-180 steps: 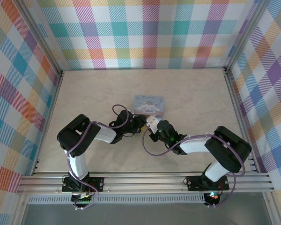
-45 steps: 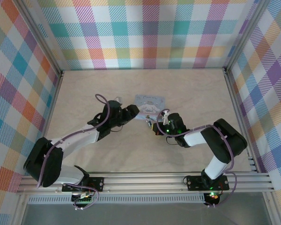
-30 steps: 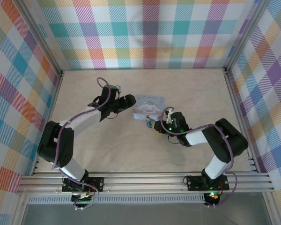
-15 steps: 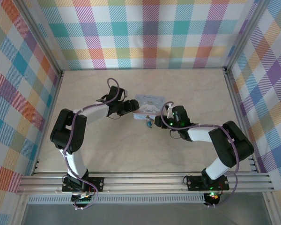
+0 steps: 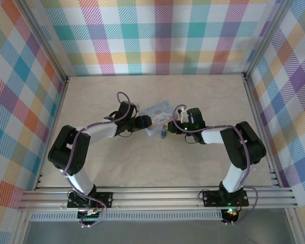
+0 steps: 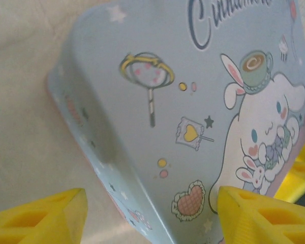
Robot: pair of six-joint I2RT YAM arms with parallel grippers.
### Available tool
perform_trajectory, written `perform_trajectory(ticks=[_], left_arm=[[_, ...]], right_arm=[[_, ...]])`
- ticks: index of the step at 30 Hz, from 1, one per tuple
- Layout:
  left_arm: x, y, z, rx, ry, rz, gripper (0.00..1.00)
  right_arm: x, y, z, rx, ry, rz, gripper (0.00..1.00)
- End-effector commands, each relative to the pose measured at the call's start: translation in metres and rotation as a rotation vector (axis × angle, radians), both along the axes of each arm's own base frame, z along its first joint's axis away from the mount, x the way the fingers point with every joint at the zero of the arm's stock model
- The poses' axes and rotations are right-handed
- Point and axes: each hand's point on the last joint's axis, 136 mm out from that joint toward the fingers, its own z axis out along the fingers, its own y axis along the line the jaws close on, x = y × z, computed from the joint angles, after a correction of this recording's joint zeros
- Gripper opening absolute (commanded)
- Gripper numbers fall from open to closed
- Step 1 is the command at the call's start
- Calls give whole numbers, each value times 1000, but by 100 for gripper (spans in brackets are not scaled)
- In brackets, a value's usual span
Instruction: Unlock a padlock with a key
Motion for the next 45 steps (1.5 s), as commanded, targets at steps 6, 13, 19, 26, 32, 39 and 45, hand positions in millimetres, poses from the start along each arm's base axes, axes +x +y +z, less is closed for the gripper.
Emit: perform_trajectory(ticks=[6,13,19,26,32,39,45], left_arm=[[-32,13,-26,74,109,28,67],[-33,13,-24,72,102,29,67],[-32,13,-24,70,99,35,67],[-31,12,-24,67,100,37,67],[-30,12,-24,68,101,39,67],[-29,13,-24,71,98,43,67],[-29,13,-23,73,97,43,67]], right_arm=[[-34,-6,9,96,7,22,48],[-39,4,2,191,82,25,48],[-34,17,-5,228,129,49,45],[-33,26,-15,245,176,63,39],[-35,32,-22,250,197,72,35],[-37,38,-29,253,219,79,31],[-40,41,-35,244,248,73,23]])
